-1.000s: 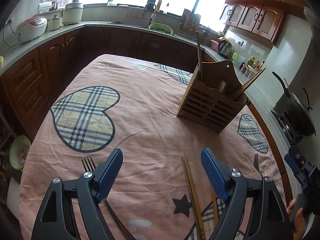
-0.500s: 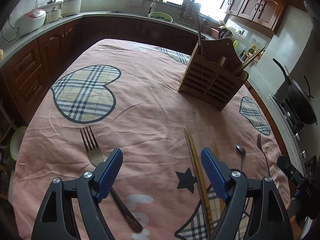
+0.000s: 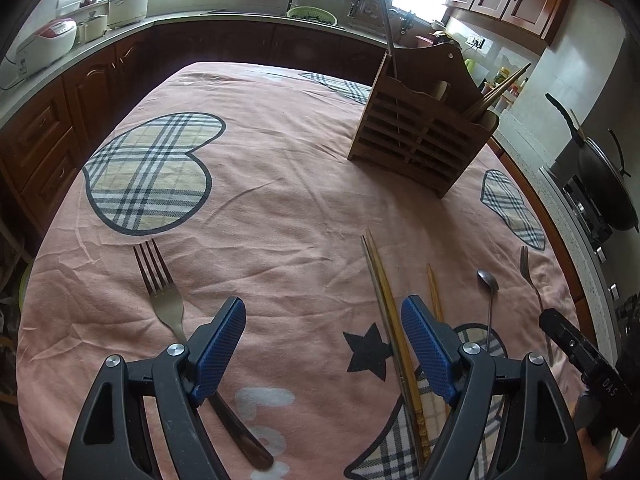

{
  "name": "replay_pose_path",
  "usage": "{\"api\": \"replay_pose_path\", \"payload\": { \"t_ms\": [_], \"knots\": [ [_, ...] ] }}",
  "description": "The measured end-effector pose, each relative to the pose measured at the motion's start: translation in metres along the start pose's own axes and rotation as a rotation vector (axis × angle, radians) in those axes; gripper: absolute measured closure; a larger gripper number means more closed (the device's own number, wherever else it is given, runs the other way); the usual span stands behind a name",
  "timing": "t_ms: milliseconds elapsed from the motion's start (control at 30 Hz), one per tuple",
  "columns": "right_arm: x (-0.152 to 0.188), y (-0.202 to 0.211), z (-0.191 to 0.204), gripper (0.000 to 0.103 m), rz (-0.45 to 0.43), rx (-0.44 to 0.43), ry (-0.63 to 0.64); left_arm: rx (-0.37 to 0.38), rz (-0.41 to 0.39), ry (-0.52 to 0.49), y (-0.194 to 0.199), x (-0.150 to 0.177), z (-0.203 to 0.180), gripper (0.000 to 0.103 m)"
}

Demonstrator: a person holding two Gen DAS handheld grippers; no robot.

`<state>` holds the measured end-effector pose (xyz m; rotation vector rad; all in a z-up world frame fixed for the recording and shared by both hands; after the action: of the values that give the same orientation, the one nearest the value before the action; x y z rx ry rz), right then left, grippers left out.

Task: Organize utensils
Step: 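Move both grippers back down toward the spoon and chopsticks on the cloth, then grasp the steel spoon handle with the right gripper while the left grasps a thin chopstick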

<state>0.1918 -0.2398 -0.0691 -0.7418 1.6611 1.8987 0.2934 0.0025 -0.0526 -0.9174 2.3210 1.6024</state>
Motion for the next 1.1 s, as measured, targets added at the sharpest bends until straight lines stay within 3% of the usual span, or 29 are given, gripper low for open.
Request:
{"api": "replay_pose_path", "payload": {
  "t_ms": [100,267,467,633,767,933,1100],
  "knots": [
    [0.001,-0.007,-0.001,0.021,0.02,-0.006,-0.001,-0.005,0.008,-0.012,-0.007,-0.001,-0.004,0.024],
    [0.003,-0.019,-0.003,0.041,0.059,-0.008,-0.006,-0.013,0.02,-0.029,-0.021,-0.007,-0.012,0.025],
    [0.007,-0.032,-0.007,0.053,0.096,-0.01,-0.014,-0.044,0.041,-0.046,-0.049,-0.017,-0.02,0.032],
    [0.007,-0.04,-0.011,0.055,0.118,-0.005,-0.017,-0.069,0.062,-0.064,-0.077,-0.024,-0.027,0.035],
    [0.006,-0.044,-0.014,0.056,0.124,-0.003,-0.021,-0.115,0.091,-0.095,-0.102,-0.025,-0.032,0.047],
    [0.003,-0.048,-0.017,0.056,0.128,-0.003,-0.02,-0.142,0.063,-0.151,-0.109,-0.022,-0.038,0.049],
    [0.003,-0.061,-0.016,0.067,0.156,-0.007,-0.012,-0.136,0.083,-0.172,-0.116,-0.026,-0.042,0.05]
  ]
}}
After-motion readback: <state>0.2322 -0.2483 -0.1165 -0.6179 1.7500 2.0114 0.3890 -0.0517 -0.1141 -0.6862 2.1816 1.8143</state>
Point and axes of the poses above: each gripper's, at about its wrist camera, not at the fingertips, and y roughly against the way its jaws point, z to its left, x to its underside, the point moved 5 cm from there along -y, roughly the way its jaws point, and after that the axes turned 15 degrees about y, right-handed, at the moved point
